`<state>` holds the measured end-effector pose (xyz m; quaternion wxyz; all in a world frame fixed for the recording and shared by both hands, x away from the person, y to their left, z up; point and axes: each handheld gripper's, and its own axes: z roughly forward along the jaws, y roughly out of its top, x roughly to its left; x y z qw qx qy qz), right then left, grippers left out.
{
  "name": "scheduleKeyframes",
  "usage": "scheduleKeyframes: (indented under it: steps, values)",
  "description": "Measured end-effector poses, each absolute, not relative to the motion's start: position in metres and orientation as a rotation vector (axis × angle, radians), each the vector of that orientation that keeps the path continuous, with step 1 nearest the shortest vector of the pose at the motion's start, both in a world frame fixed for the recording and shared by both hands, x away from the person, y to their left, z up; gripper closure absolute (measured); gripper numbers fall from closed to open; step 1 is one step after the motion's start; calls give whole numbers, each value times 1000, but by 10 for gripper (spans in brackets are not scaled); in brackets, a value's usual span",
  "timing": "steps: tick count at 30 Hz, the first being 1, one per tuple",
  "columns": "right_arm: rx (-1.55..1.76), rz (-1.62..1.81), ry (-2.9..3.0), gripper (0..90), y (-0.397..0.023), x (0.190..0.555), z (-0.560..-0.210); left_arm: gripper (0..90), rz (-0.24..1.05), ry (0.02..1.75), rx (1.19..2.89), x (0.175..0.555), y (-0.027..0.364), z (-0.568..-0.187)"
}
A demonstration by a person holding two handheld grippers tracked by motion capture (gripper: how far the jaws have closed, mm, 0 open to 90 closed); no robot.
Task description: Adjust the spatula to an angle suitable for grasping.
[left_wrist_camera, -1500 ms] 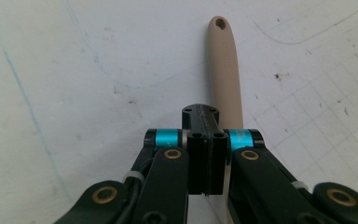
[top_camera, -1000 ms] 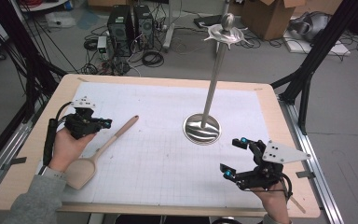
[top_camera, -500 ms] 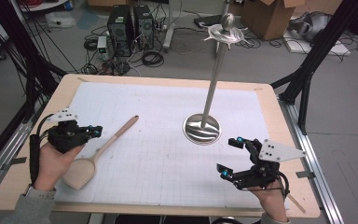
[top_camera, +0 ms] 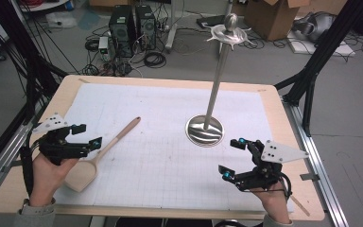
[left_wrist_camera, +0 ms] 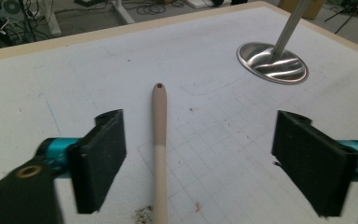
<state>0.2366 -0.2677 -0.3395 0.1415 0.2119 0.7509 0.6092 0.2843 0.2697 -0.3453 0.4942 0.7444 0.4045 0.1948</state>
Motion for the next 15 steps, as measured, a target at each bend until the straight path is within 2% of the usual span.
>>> scheduleKeyframes:
  steps: [2, 9, 15]
  values:
    - [622, 1763, 2173, 107, -268, 237, -340, 83, 474, 960, 1799, 282, 269, -342]
    - [607, 1786, 2138, 107, -276, 234, -337, 64, 516, 926, 1830, 281, 272, -343]
    - [612, 1785, 2147, 107, -275, 234, -337, 61, 482, 912, 1874, 284, 275, -349]
